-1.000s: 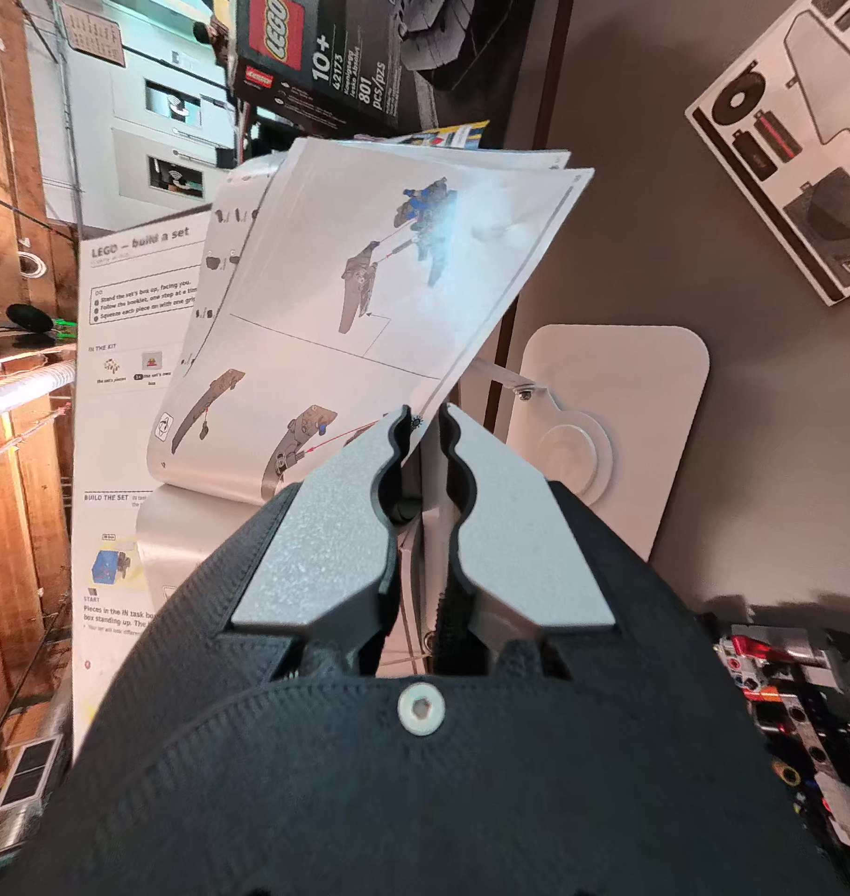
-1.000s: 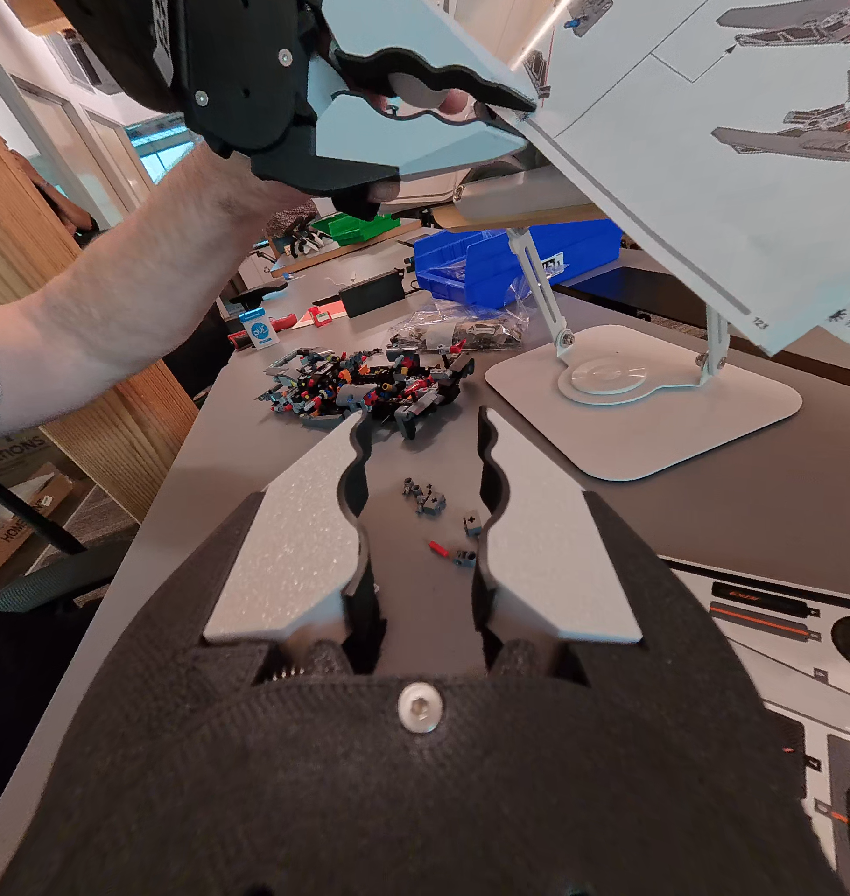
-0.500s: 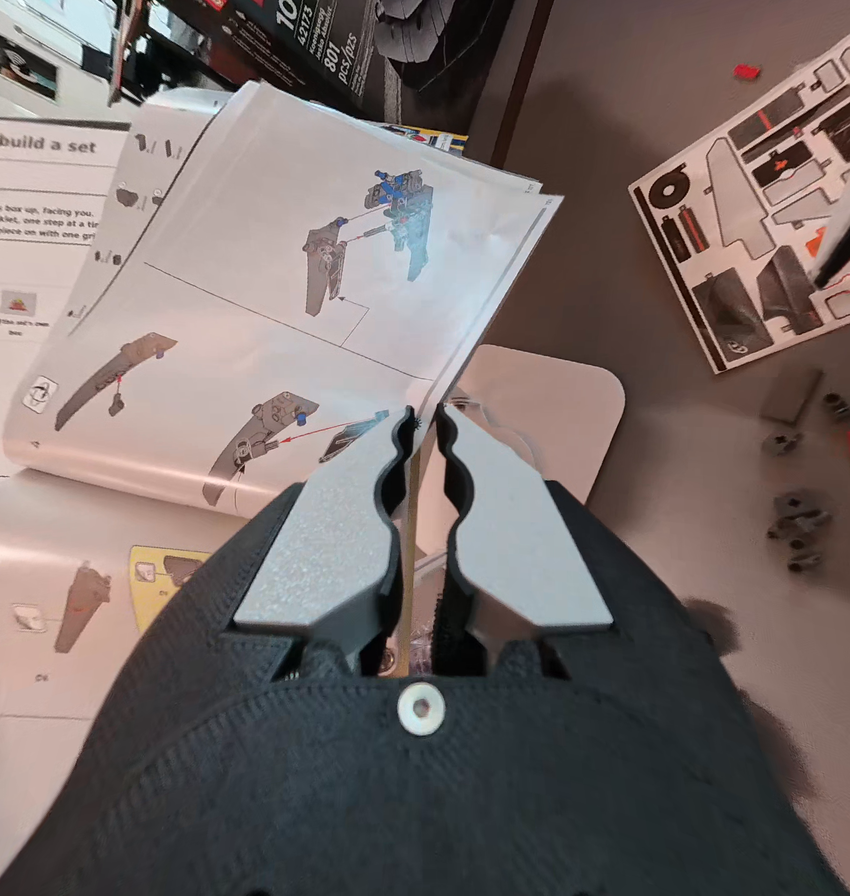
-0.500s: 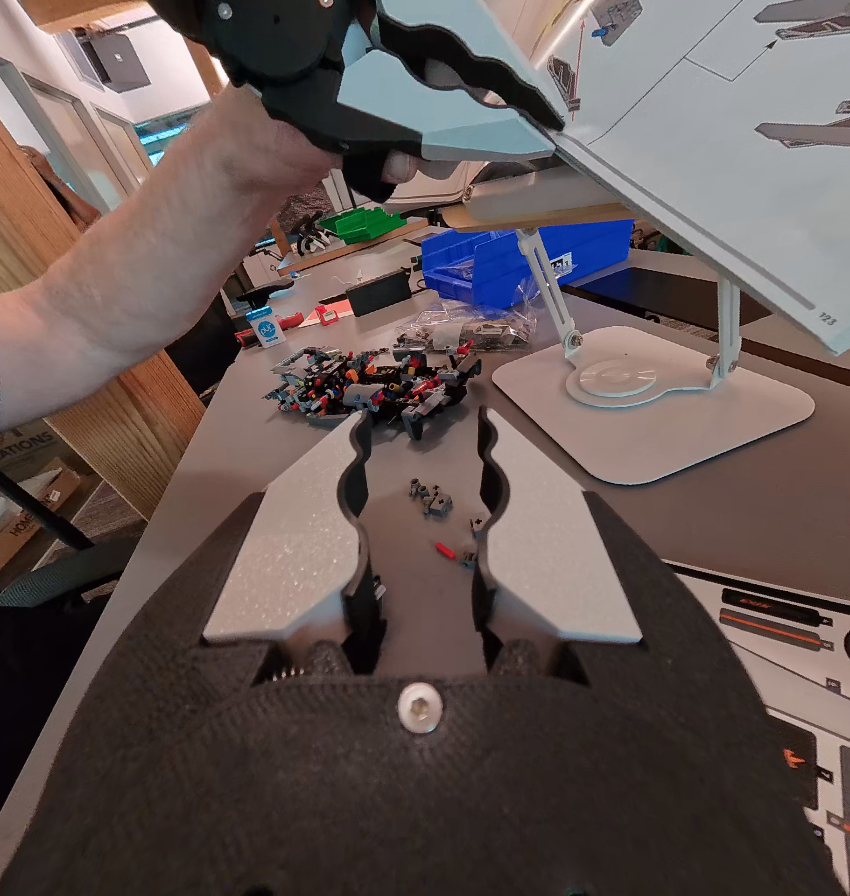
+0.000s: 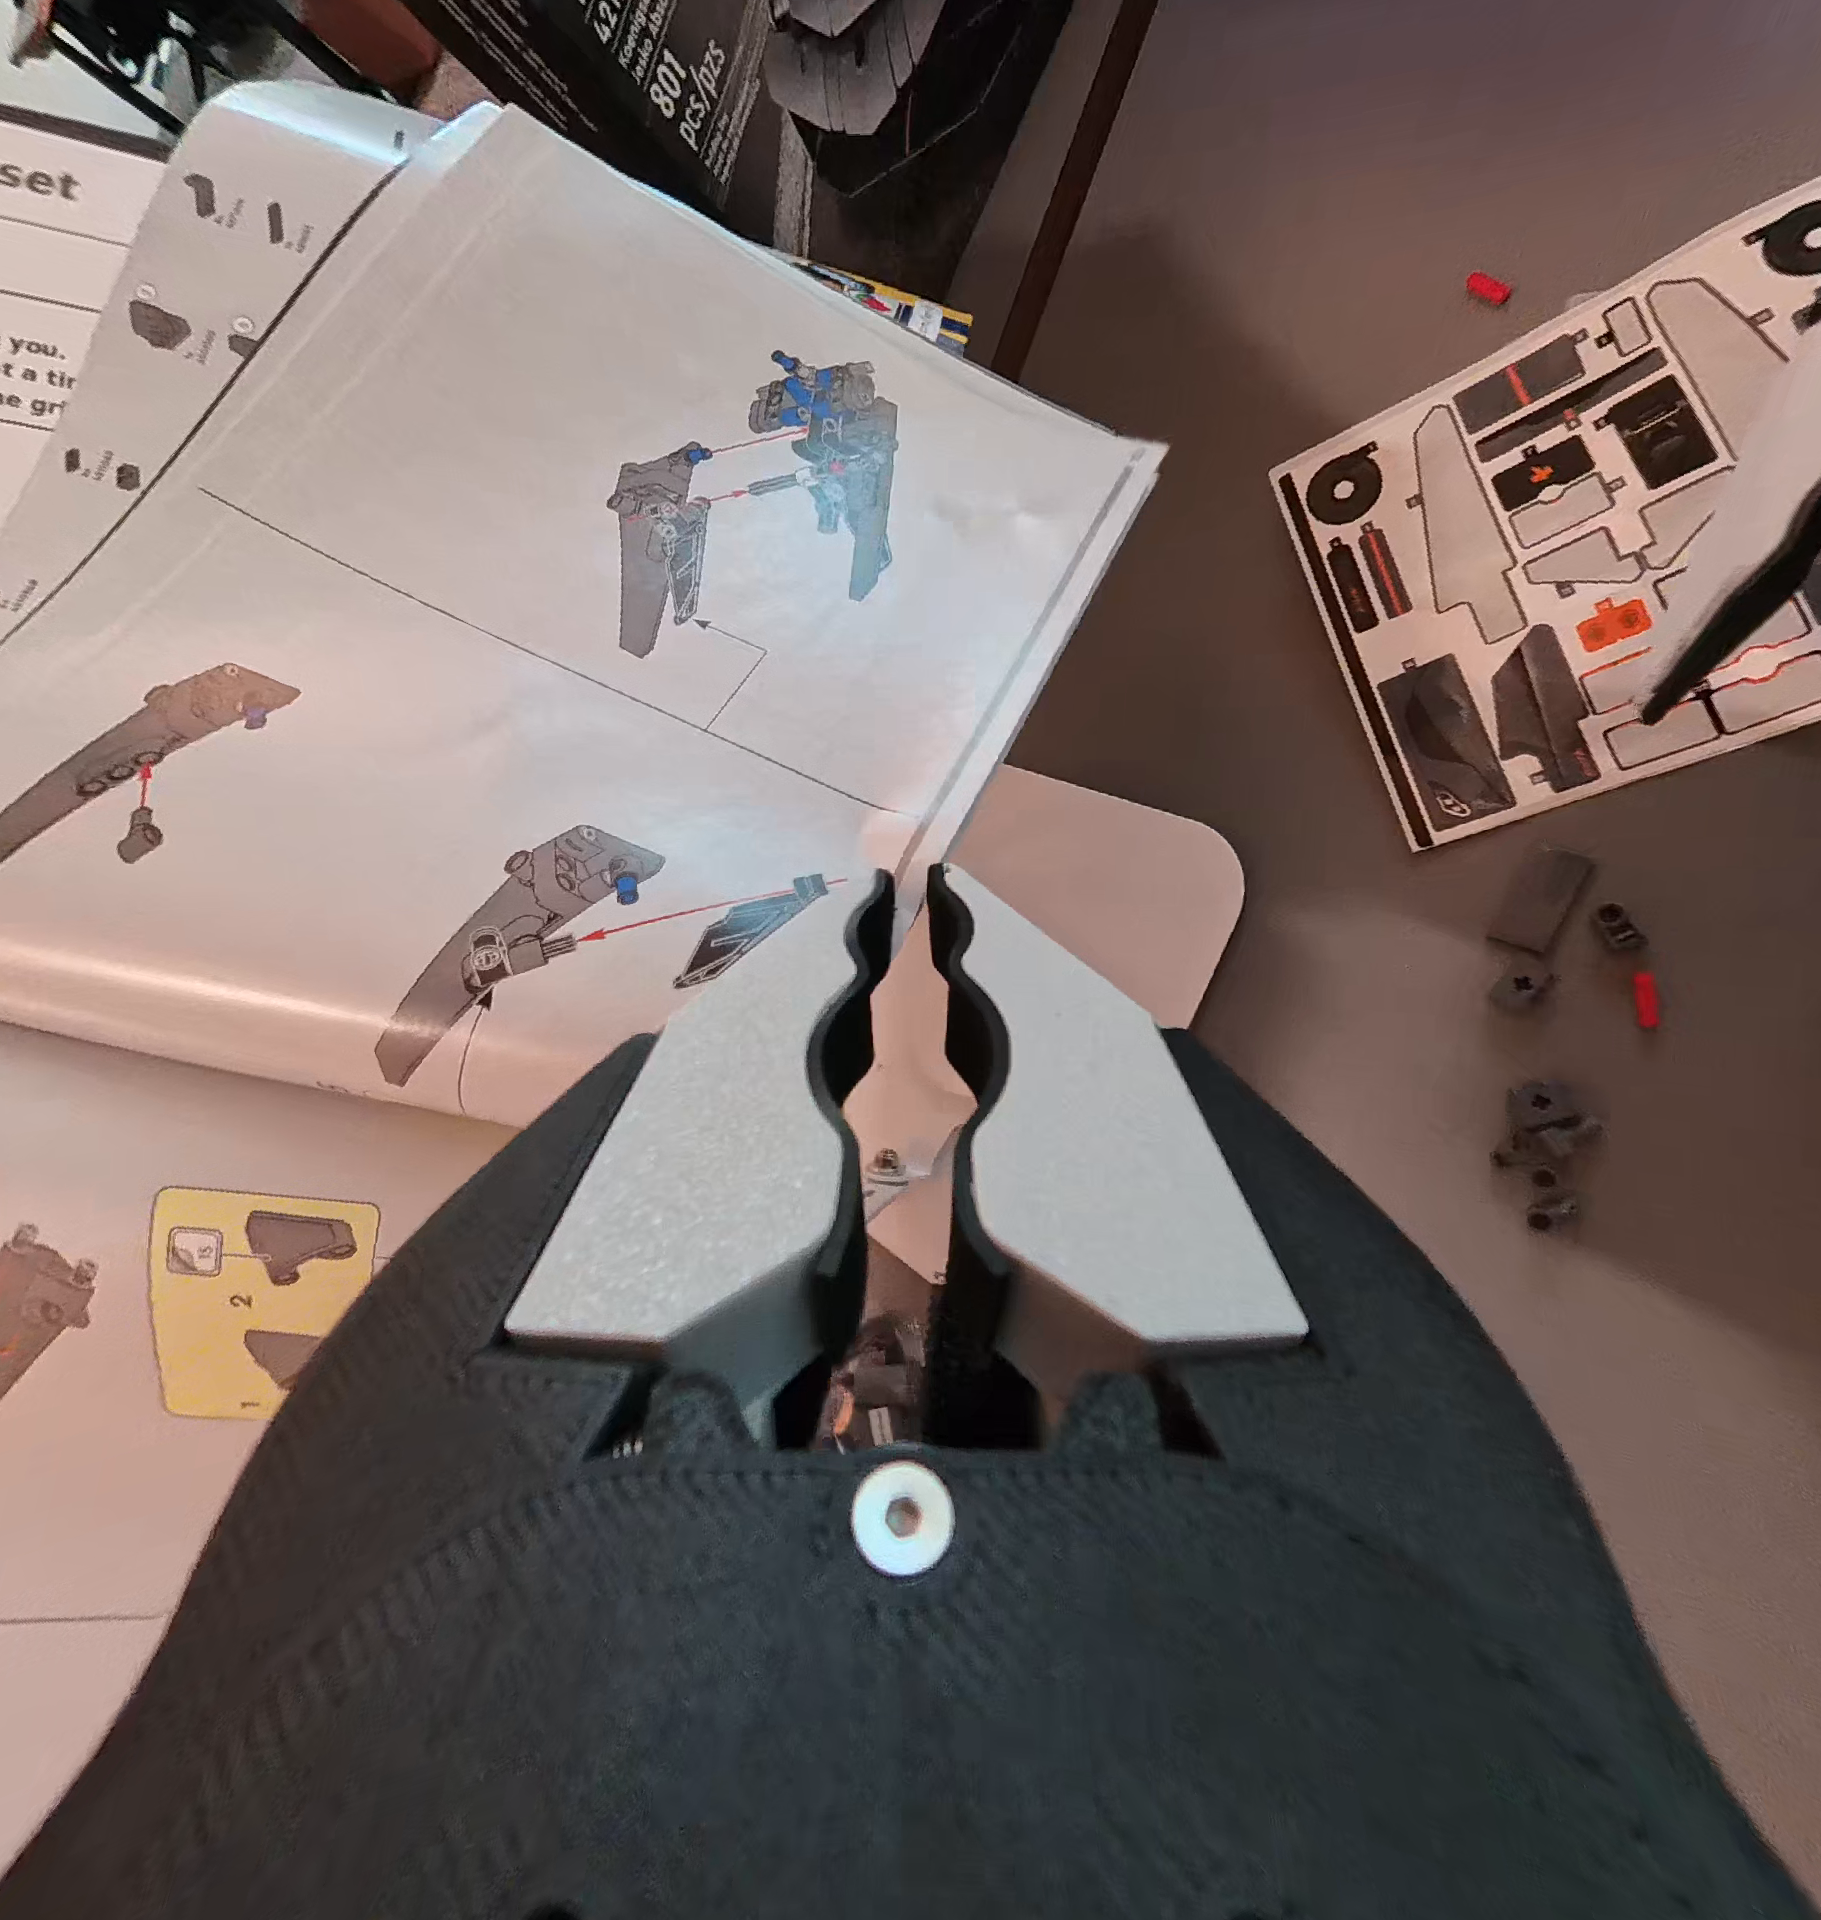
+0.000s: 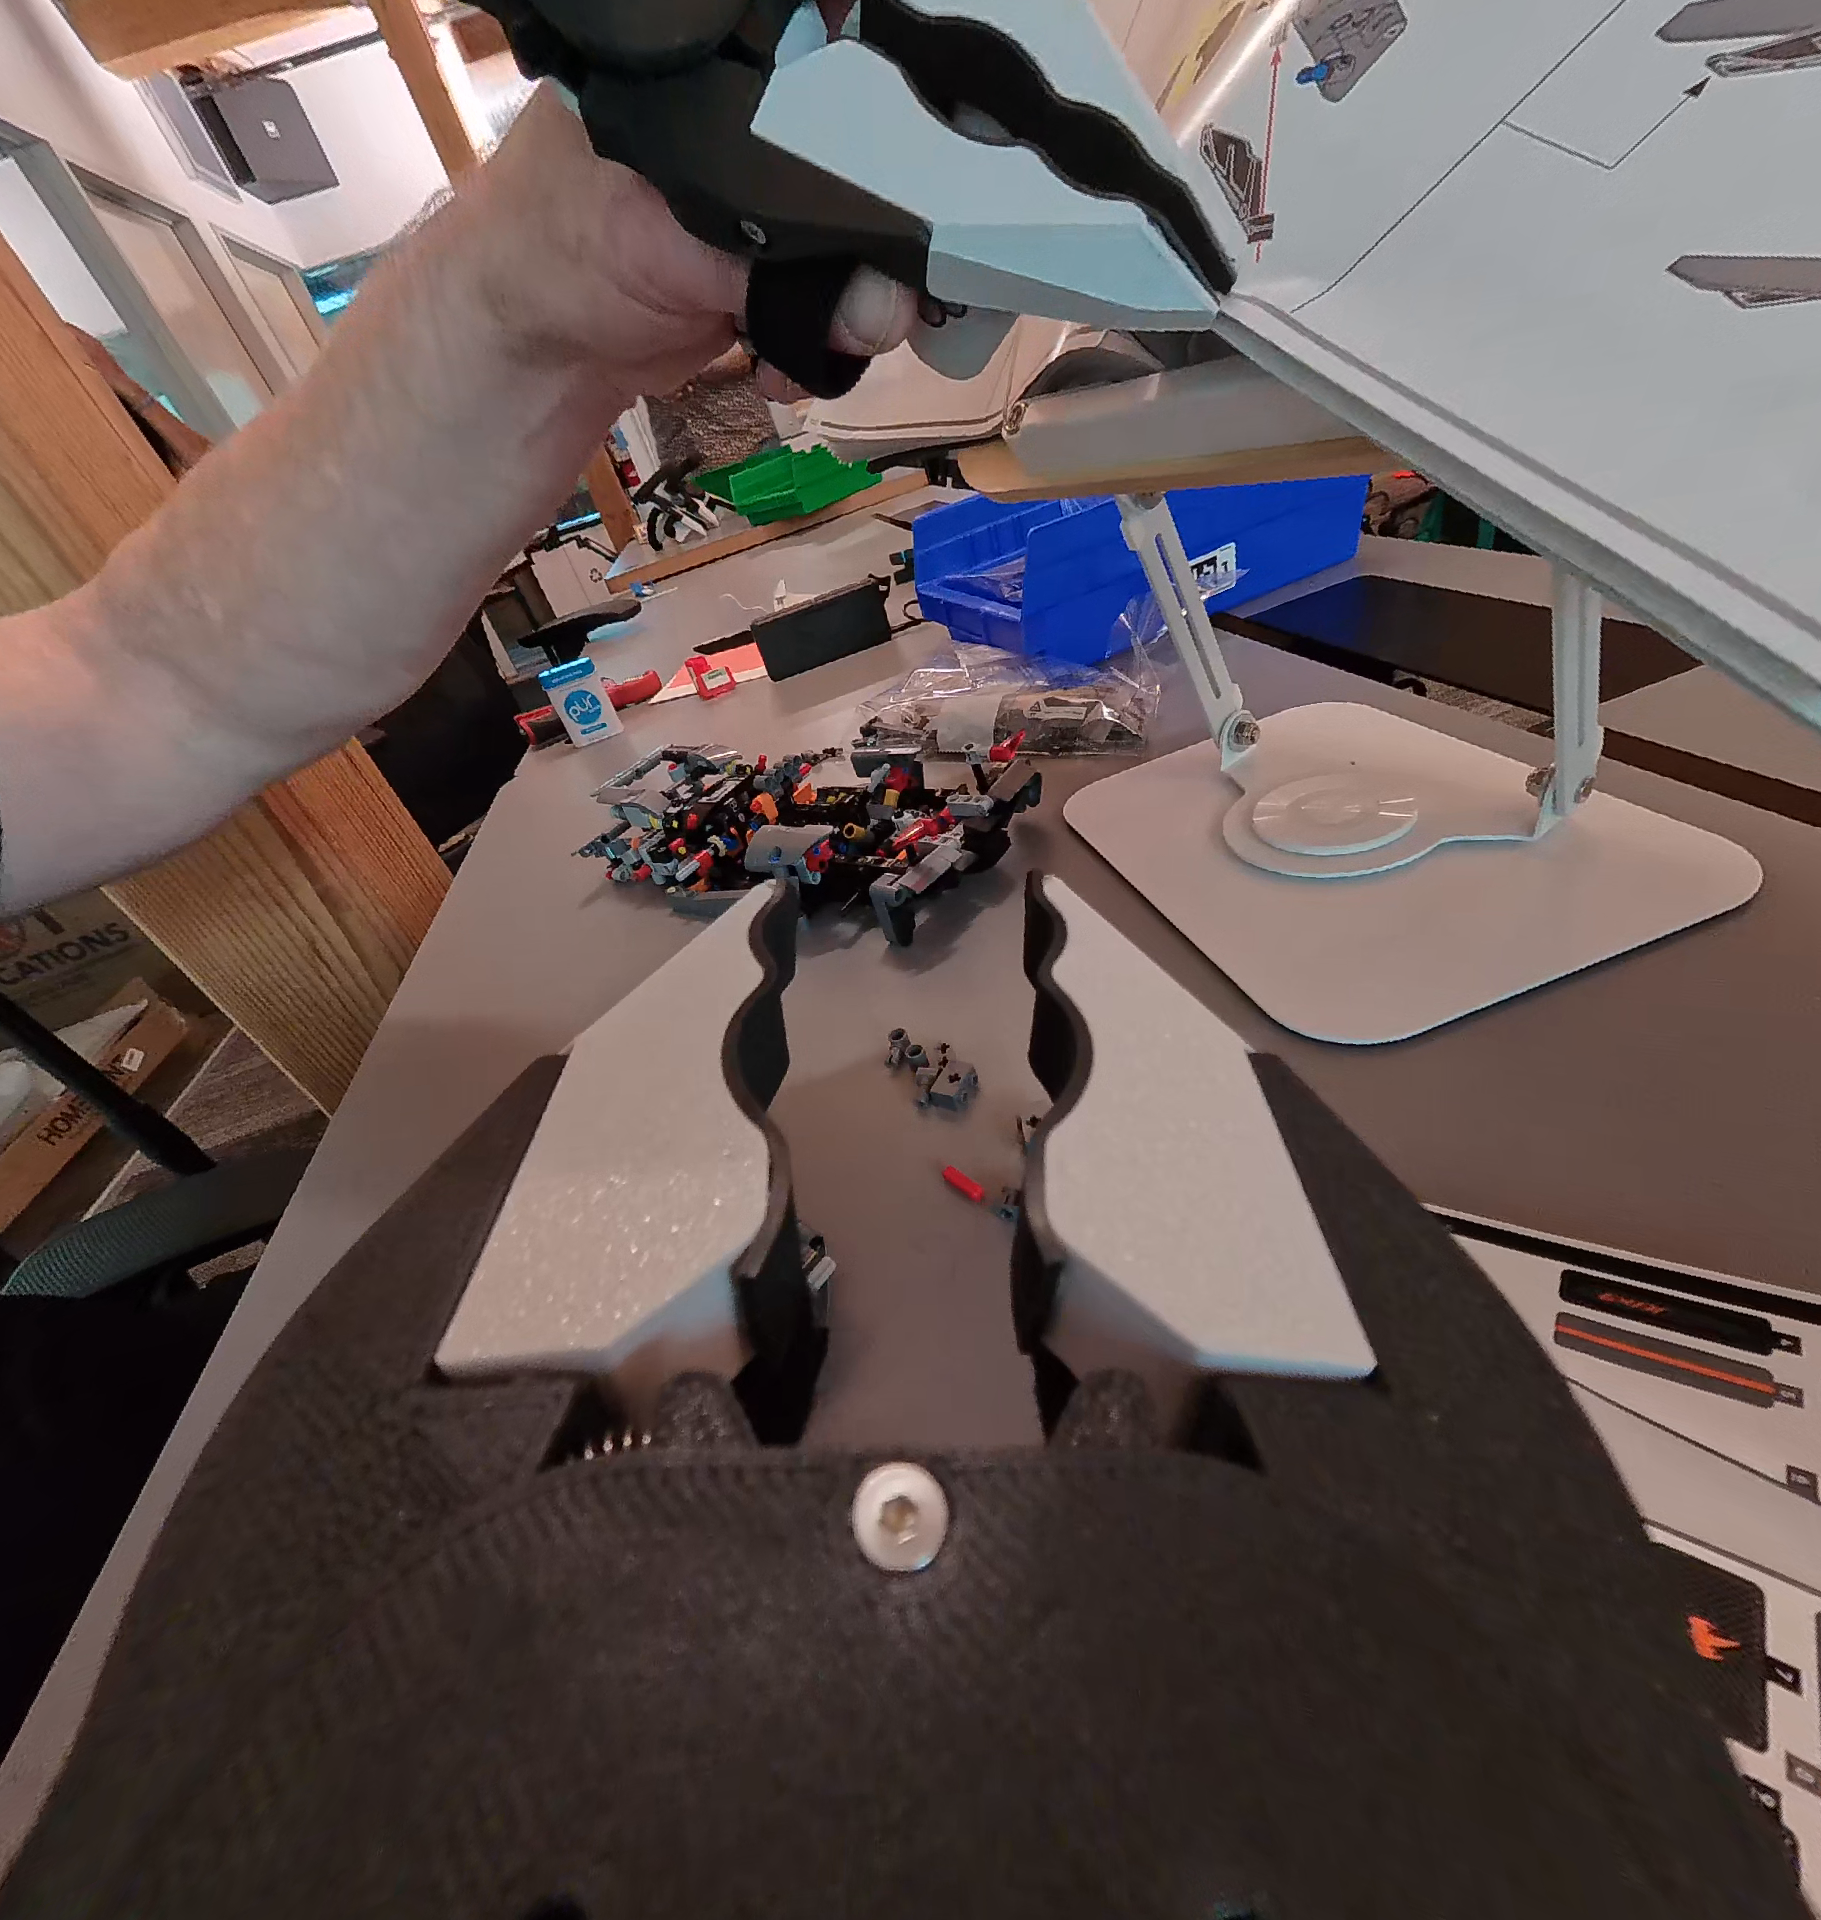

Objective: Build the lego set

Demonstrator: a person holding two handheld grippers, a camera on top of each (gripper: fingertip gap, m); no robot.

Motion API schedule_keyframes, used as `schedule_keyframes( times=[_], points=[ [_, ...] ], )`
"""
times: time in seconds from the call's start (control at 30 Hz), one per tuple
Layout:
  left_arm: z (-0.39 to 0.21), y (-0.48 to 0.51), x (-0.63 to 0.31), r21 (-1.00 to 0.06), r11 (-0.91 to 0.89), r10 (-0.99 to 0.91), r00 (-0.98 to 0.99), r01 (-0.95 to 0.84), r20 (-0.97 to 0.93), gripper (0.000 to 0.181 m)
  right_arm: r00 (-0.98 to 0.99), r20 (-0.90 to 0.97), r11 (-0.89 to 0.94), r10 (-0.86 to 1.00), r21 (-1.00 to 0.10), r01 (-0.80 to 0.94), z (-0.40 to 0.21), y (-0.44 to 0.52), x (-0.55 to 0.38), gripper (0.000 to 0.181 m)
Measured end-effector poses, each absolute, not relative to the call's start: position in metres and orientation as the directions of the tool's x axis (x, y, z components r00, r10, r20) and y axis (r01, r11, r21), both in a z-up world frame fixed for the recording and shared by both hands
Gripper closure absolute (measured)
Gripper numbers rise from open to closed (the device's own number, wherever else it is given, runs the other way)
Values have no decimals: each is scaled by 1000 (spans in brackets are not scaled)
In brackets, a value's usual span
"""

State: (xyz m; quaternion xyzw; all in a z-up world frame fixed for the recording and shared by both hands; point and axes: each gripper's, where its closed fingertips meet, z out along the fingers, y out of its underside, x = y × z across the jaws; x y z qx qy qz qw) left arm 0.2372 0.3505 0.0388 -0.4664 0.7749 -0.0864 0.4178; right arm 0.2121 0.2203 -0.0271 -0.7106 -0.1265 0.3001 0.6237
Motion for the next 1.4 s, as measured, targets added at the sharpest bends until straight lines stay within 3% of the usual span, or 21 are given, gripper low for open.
schedule_keyframes(
  times=[0.67, 0.8, 0.93, 1.13, 1.4],
  points=[
    [52, 356, 237, -616, 471, -850, -137, -631, -509, 181, 786, -267, -189, 557, -963, -193, -27, 221, 212, 139],
    [69, 352, 226, -612, 543, -788, -96, -574, -609, 181, 812, -237, -159, 534, -971, -179, -23, 221, 216, 132],
    [90, 362, 214, -507, 664, -617, -20, -550, -787, 179, 872, -167, -124, 460, -985, -123, -20, 225, 226, 115],
    [78, 378, 226, -585, 610, -683, 18, -534, -730, 181, 964, 23, -10, 264, -1000, 27, 21, 232, 255, 95],
    [57, 387, 257, -493, 657, -602, -3, -570, -799, 181, 981, 159, -62, 111, -984, 167, 90, 316, 320, 90]
  ],
)
